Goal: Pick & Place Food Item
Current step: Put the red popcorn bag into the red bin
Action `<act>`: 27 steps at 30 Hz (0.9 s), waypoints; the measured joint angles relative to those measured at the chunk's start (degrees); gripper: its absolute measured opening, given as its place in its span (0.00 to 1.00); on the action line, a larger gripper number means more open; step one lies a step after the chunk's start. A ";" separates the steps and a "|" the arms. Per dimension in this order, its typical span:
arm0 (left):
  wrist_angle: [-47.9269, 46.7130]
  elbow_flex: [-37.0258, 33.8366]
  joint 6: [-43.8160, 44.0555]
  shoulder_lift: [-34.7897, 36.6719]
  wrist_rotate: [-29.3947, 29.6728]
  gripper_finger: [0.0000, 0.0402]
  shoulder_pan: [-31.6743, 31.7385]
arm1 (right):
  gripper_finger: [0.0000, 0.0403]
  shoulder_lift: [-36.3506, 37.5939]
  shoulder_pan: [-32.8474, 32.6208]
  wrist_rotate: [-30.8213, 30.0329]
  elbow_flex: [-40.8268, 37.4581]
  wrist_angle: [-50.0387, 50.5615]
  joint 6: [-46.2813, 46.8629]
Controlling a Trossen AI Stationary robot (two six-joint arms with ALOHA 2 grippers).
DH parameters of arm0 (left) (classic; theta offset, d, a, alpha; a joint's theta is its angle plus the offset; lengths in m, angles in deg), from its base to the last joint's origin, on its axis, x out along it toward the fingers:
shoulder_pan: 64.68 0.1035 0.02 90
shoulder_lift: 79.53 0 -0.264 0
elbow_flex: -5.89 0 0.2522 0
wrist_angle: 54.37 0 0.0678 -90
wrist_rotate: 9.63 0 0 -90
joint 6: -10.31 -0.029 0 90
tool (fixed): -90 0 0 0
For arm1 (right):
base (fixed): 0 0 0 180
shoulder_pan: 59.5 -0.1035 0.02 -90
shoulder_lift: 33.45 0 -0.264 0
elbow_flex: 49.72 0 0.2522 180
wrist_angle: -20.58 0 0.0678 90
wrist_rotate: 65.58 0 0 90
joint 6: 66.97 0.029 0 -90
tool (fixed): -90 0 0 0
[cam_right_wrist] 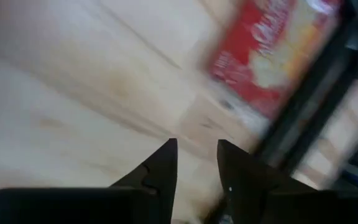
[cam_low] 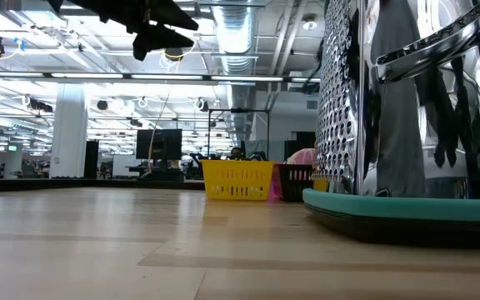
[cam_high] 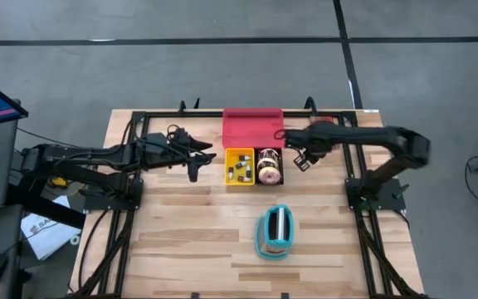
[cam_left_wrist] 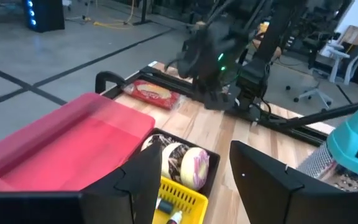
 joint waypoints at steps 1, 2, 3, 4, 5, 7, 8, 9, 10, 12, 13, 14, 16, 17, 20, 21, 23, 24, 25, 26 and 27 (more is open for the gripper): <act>0.07 0.00 0.02 -0.04 0.00 0.46 0.38 | 0.26 -2.56 0.24 -1.25 1.13 1.86 0.39; 0.89 0.00 0.04 -0.25 -0.06 0.46 0.88 | 0.26 -4.75 0.35 -2.10 1.81 2.41 0.50; 1.59 0.00 0.05 -0.43 -0.07 0.46 1.34 | 0.26 -6.67 0.57 -2.71 2.13 1.87 0.51; 1.71 0.00 0.07 -0.44 -0.03 0.46 1.81 | 0.26 -8.16 0.78 -2.94 2.18 0.78 0.54; 2.21 0.00 0.11 -0.44 -0.01 0.46 2.29 | 0.26 -9.62 1.02 -2.77 2.18 -0.19 1.11; 3.54 0.02 0.17 -0.40 0.00 0.46 3.00 | 0.26 -12.41 1.20 -2.57 2.18 -0.67 2.84; 3.83 0.02 0.17 -0.38 0.00 0.46 3.19 | 0.26 -13.52 1.20 -2.57 2.16 -0.46 3.36; 3.83 0.02 0.20 -0.25 0.00 0.46 3.29 | 0.26 -14.37 1.20 -2.81 2.09 -0.11 3.61; 3.98 0.02 0.30 -0.11 0.00 0.46 3.35 | 0.26 -14.99 1.20 -3.43 2.04 0.43 3.68; 4.40 0.04 1.31 -0.07 -0.02 0.46 3.35 | 0.26 -15.75 1.20 -5.57 1.37 0.56 4.22; 4.27 0.04 1.55 -0.07 -0.02 0.46 3.35 | 0.26 -15.81 1.29 -6.48 0.73 0.50 4.93; 4.22 0.04 1.79 -0.09 -0.02 0.46 3.35 | 0.26 -15.66 1.50 -7.31 -0.03 0.10 5.41; 4.28 0.04 2.86 -0.07 -0.04 0.46 3.35 | 0.26 -14.93 1.87 -7.75 -2.14 -2.14 5.48; 4.26 0.04 3.15 -0.07 -0.04 0.46 3.35 | 0.26 -14.50 2.09 -8.13 -3.27 -2.96 5.50; 4.24 0.04 3.42 -0.07 -0.04 0.46 3.35 | 0.26 -12.62 2.14 -10.46 -6.16 -6.09 5.64; 4.22 0.04 3.82 -0.07 -0.04 0.46 3.35 | 0.26 -11.93 2.18 -10.92 -7.04 -7.13 5.64; 4.21 0.04 4.69 -0.07 -0.04 0.46 3.35 | 0.26 -10.82 2.42 -11.99 -8.66 -9.34 5.63; 4.22 0.04 5.00 -0.07 -0.04 0.46 3.35 | 0.26 -10.29 2.48 -12.13 -9.43 -10.88 5.63; 4.20 0.04 5.52 -0.07 -0.04 0.46 3.35 | 0.26 -9.78 2.68 -12.27 -10.29 -12.69 5.59; 4.20 0.04 5.97 -0.07 -0.04 0.46 3.35 | 0.26 -9.50 2.92 -12.23 -11.11 -14.27 5.59; 4.20 0.04 6.29 -0.07 -0.04 0.46 3.35 | 0.26 -9.43 3.19 -12.23 -11.78 -15.42 5.57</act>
